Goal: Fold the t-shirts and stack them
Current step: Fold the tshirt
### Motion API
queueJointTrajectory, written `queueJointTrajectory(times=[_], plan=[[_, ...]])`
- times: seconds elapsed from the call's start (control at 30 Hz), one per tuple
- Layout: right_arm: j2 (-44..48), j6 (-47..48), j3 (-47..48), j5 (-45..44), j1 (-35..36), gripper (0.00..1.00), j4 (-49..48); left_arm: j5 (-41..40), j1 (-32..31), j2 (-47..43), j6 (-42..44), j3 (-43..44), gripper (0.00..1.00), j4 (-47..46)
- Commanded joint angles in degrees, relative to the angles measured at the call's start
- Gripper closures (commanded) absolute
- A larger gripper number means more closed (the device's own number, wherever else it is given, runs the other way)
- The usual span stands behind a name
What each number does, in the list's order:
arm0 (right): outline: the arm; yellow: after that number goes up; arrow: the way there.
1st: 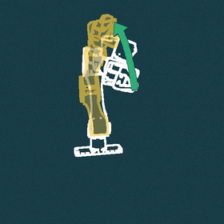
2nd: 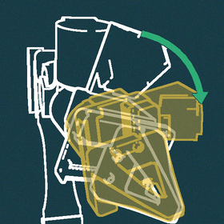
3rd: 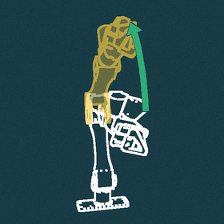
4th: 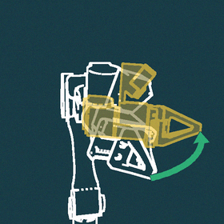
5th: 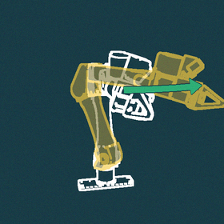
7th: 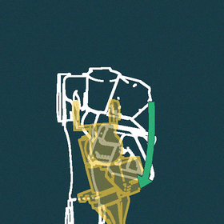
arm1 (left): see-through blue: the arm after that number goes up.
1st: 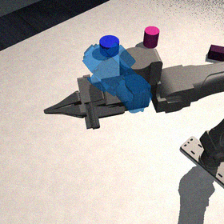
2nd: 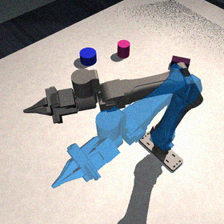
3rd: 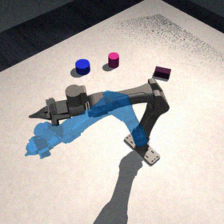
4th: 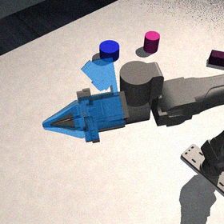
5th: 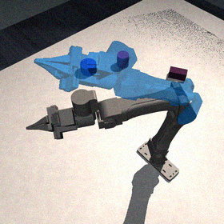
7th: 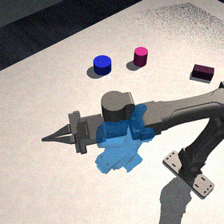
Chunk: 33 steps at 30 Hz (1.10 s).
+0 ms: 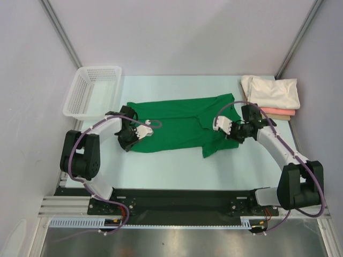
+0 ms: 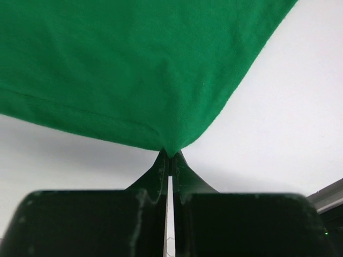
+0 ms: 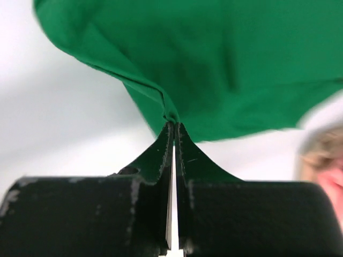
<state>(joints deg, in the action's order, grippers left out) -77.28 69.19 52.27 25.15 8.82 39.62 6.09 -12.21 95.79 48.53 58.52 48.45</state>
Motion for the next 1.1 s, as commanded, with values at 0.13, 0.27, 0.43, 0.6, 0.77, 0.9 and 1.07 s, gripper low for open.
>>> queueJointTrajectory(times=[0.13,0.27,0.43,0.6,0.77,0.9,1.07], plan=[[2.66,-10.56,10.21,-0.8,-0.12,1.0,-6.74,3.49,0.08,0.63,0.51,10.02,1.0,6.91],[1.78,-13.98,12.85,-1.33,-0.21,1.0,-9.37,3.49,0.34,0.8,0.6,12.49,1.0,7.37],[-0.76,-14.43,15.14,-2.99,-0.29,1.0,-11.66,3.23,0.87,4.23,0.25,17.05,0.99,8.68],[-3.23,-15.05,19.0,-3.53,-1.87,1.0,-12.37,3.06,3.32,6.42,0.68,20.4,1.0,9.03],[-6.21,-17.33,21.82,-3.53,-2.58,1.0,-13.33,2.44,4.82,8.18,1.74,23.21,0.99,9.3],[-8.5,-17.86,22.96,-3.53,-2.67,1.0,-14.3,1.82,5.7,9.33,2.0,24.44,1.0,8.77],[-11.58,-17.6,24.54,-4.05,-2.67,1.0,-15.27,1.03,6.41,12.83,2.18,27.69,0.99,8.77]])
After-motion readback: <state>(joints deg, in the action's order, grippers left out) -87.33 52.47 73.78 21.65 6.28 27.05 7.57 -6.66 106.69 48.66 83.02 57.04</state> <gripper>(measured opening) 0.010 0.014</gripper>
